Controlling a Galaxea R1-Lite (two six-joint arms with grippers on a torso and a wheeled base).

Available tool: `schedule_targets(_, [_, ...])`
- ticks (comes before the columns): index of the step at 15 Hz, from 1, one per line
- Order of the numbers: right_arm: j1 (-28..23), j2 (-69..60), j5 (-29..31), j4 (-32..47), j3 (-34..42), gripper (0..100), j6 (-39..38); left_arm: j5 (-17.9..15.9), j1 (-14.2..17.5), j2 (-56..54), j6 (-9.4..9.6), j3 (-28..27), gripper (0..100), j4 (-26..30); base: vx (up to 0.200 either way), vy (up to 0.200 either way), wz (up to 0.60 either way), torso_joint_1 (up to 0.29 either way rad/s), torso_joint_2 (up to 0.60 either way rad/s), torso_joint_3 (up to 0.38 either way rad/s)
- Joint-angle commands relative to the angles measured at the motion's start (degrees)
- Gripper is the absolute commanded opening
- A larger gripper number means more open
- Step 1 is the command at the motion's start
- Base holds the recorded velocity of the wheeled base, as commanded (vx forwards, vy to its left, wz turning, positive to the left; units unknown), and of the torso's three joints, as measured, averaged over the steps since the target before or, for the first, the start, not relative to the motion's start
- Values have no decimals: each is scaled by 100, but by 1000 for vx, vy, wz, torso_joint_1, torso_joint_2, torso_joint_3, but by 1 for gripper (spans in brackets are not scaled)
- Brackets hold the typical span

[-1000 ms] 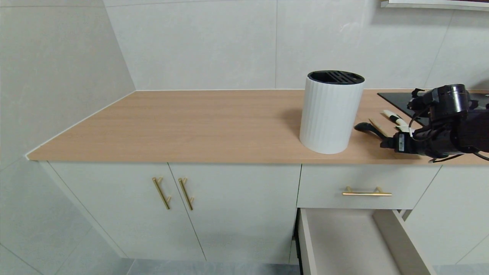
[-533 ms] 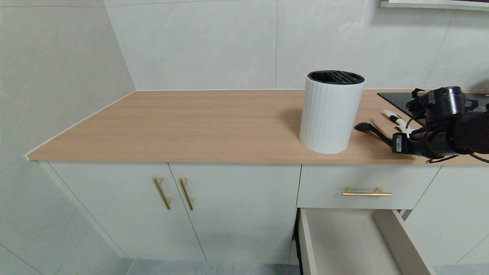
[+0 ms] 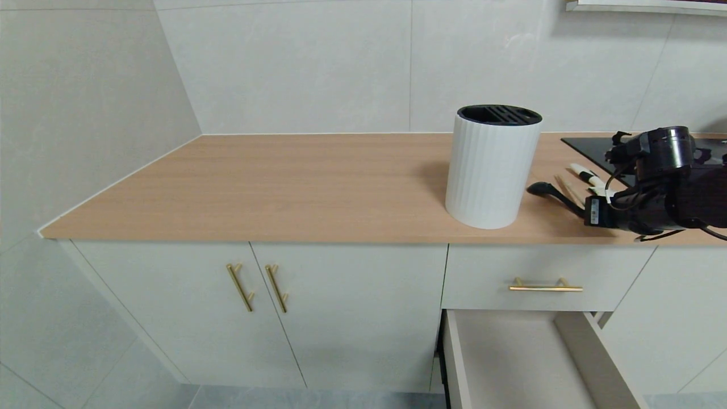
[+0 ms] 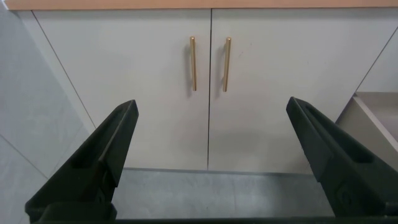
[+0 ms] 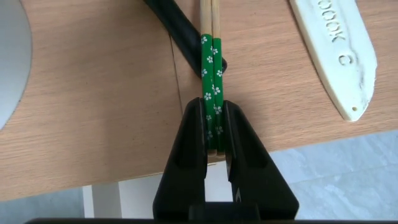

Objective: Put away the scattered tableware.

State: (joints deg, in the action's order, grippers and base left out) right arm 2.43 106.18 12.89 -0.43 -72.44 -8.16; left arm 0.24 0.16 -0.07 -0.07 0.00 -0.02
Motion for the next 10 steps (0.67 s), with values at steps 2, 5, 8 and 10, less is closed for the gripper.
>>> schedule_targets(2, [21,-370,-14,16,151,0,-28,2,2,7,-1,0,100,-6,0,0,0,0,0,0])
schedule_targets(5, [206,-1425,-23,69,599,0,-336,2,2,7,-1,0,100,2,0,0,0,0,0,0])
schedule_targets(8, [276,-2462,-40,491,1135,0,-362,2,2,7,-1,0,100,-6,0,0,0,0,0,0])
schedule_targets(10, [417,-3130,-331,1370,1170,0,-371,2,2,7,-1,0,100,-6,0,0,0,0,0,0])
